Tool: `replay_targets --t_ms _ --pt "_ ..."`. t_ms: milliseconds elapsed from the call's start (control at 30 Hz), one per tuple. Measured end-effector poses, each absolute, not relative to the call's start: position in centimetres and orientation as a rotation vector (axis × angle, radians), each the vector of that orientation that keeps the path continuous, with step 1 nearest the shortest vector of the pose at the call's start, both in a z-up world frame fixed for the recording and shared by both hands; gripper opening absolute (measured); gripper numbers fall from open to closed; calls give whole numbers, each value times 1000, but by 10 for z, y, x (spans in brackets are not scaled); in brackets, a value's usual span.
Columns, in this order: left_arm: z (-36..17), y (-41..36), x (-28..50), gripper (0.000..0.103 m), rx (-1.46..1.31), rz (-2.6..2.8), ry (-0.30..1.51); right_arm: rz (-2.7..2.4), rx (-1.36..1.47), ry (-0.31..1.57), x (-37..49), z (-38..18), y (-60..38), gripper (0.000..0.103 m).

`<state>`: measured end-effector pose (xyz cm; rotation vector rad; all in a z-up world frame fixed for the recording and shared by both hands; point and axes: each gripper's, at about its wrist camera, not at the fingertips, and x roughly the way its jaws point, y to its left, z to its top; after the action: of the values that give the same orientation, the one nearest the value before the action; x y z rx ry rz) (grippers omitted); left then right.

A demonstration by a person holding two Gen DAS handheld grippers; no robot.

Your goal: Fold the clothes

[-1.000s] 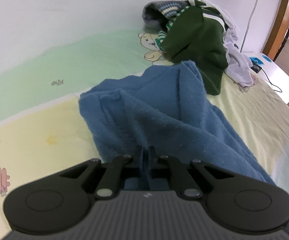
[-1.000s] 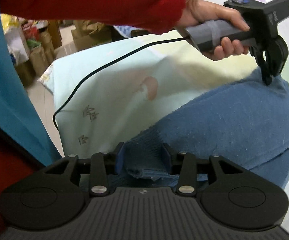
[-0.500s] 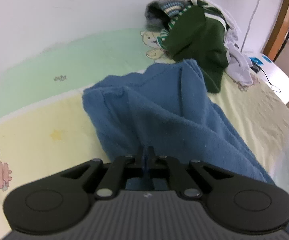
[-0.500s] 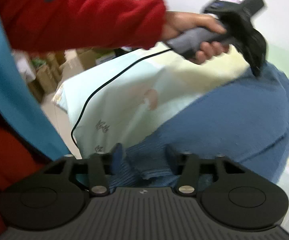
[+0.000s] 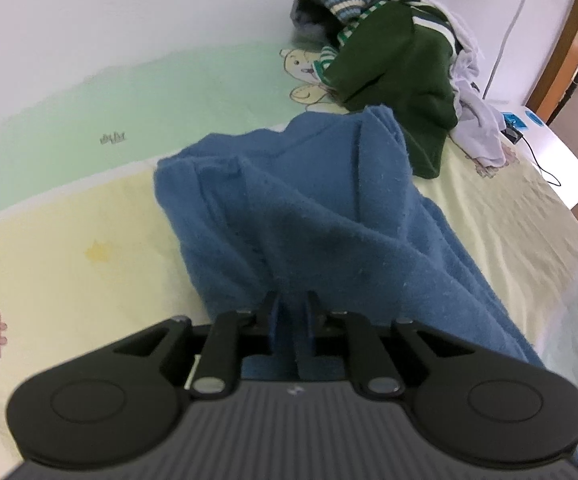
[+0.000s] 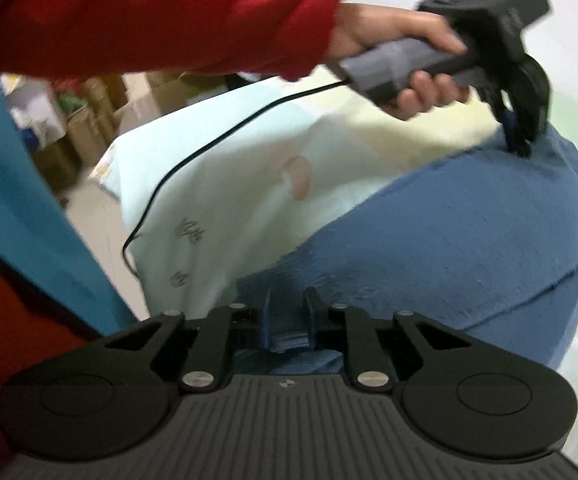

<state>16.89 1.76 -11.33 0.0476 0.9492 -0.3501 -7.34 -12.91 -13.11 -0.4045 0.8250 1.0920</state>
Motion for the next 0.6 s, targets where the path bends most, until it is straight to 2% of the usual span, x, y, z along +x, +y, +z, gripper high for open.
replay_targets --t_ms 233,267,333,367,400,467,500,600 --pt "-116 14 172 12 60 -347 949 1146 -364 812 -79 -132 -126 24" --pt "-116 13 172 12 63 -346 947 1171 -391 796 -83 -131 -123 27" --pt "-116 8 169 1 98 -341 927 1141 -492 740 -91 -136 -115 48" --pt "-117 4 167 0 125 -340 917 1143 -494 739 -90 -139 -115 48" --pt "-117 0 165 0 152 -338 906 1145 -496 739 -89 -141 -114 47" --pt "-117 -4 163 0 181 -338 890 1148 -497 739 -87 -145 -114 33" --pt "-116 -5 162 0 187 -338 884 1151 -461 758 -82 -142 -115 19" --pt "-111 -1 162 0 173 -333 871 1145 -379 777 -73 -130 -123 15"
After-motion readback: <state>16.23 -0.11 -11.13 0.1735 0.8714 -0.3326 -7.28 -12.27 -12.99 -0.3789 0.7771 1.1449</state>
